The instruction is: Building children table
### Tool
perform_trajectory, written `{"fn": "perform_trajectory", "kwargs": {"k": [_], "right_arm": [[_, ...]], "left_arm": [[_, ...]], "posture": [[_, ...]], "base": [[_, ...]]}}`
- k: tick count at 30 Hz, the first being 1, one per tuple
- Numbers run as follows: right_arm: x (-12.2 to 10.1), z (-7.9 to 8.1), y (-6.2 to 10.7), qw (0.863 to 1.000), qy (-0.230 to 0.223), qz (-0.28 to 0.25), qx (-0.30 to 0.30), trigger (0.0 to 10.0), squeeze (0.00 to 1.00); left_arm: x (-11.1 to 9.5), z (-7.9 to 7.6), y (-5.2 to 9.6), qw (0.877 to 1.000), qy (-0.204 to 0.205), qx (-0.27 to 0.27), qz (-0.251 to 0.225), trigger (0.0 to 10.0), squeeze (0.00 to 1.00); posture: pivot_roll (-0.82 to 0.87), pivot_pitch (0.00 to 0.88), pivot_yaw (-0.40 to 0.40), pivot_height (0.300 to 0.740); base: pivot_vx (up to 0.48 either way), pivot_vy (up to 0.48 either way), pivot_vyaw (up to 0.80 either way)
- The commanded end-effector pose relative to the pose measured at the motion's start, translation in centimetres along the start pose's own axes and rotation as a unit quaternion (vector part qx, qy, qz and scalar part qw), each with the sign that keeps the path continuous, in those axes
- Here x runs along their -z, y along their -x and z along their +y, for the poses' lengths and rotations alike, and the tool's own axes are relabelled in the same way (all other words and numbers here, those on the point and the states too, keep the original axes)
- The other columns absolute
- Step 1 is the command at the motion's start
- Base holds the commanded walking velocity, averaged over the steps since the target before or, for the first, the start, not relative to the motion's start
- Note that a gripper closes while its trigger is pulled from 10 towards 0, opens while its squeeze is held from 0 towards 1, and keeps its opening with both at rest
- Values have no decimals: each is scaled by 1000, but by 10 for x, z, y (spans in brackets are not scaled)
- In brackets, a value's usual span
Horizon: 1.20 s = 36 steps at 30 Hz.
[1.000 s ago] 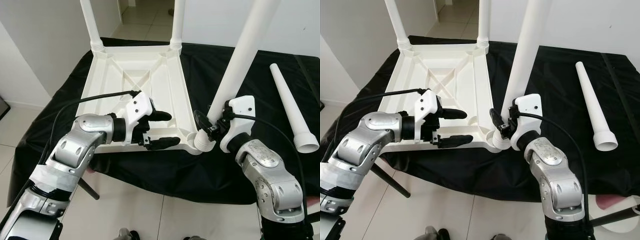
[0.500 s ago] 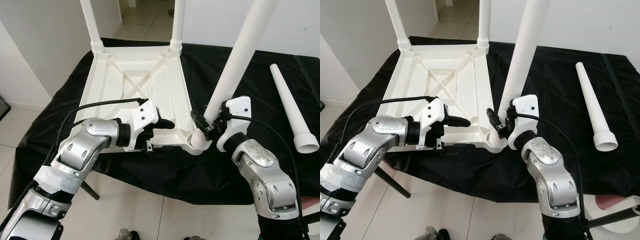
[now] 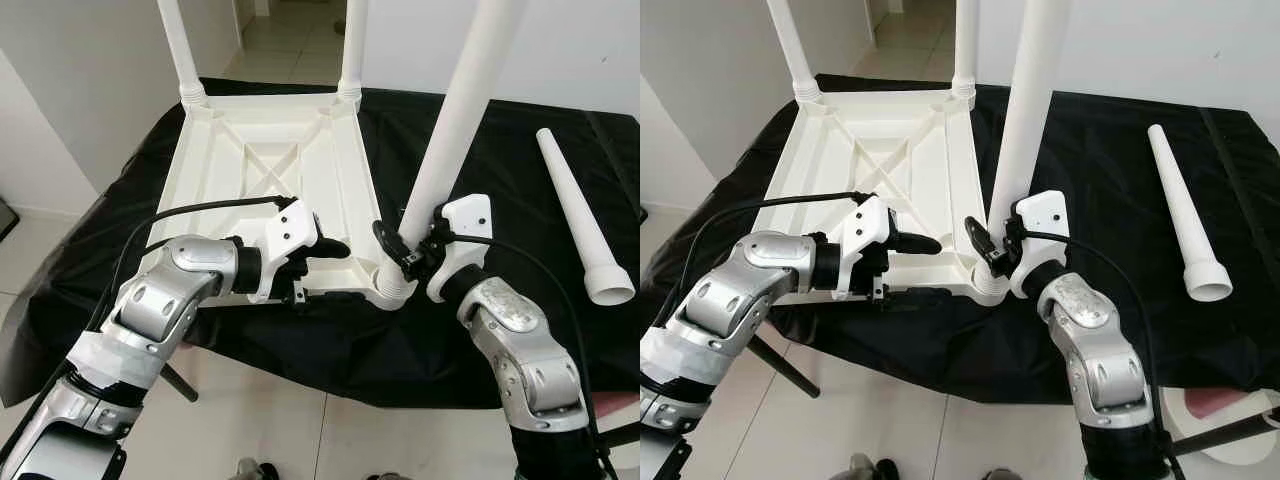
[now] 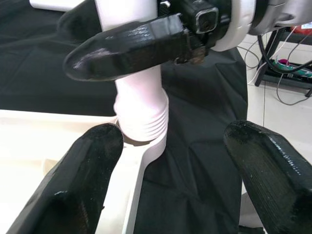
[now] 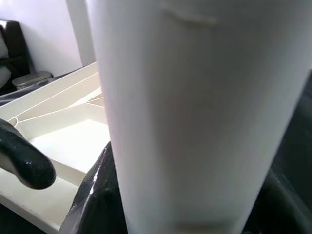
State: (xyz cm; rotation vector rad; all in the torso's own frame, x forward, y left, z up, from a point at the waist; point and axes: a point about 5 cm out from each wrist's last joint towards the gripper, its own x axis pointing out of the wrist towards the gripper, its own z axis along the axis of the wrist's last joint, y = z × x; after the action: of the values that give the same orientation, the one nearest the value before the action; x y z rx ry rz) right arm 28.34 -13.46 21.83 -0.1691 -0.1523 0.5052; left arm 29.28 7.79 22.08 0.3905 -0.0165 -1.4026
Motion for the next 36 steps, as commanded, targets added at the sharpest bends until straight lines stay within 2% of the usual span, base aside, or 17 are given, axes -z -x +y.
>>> {"fn": "perform_trajectory", "kwargs": {"k": [1,14,18,21,22,24,27,30,31,35,36], "right_arm": [[21,1,-2,999,-22,47,-14,10000,0],[36,3,0,993,-47,81,-78,10000,0],[45,4,7,986,-51,103,-121,10000,0],[48,3,9,984,-52,109,-130,10000,0],[50,2,12,981,-65,115,-140,10000,0],[51,0,13,981,-68,115,-142,10000,0],[55,-8,12,984,-79,117,-113,10000,0],[59,-9,11,984,-90,121,-96,10000,0],[64,-7,11,982,-113,129,-80,10000,0],[71,1,11,980,-120,141,-69,10000,0],[72,4,11,981,-108,145,-72,10000,0]], "left_arm": [[1,-1,3,1000,0,-1,5,10000,0],[1,-3,4,1000,3,-3,8,10000,0],[1,-3,4,1000,3,-5,8,10000,0],[1,-3,4,1000,3,-5,8,10000,0],[1,-3,4,1000,3,-6,9,10000,0],[1,-3,4,1000,3,-6,9,10000,0],[1,-2,4,1000,4,-9,10,10000,0],[1,-1,5,1000,4,-11,10,10000,0],[1,-1,5,1000,5,-14,10,10000,0],[1,-1,6,1000,6,-17,11,10000,0],[1,0,6,1000,6,-18,11,10000,0]], "posture": [[-143,134,85,740],[-137,131,84,740],[-138,134,87,740],[-138,134,87,740],[-138,135,88,740],[-138,138,89,740],[-134,141,90,740],[-135,143,90,740],[-133,145,90,740],[-133,146,89,740],[-133,146,89,740]], "base": [[0,0,0],[0,0,0],[0,0,0],[0,0,0],[0,0,0],[0,0,0],[0,0,0],[0,0,0],[0,0,0],[0,0,0],[0,0,0]]}}
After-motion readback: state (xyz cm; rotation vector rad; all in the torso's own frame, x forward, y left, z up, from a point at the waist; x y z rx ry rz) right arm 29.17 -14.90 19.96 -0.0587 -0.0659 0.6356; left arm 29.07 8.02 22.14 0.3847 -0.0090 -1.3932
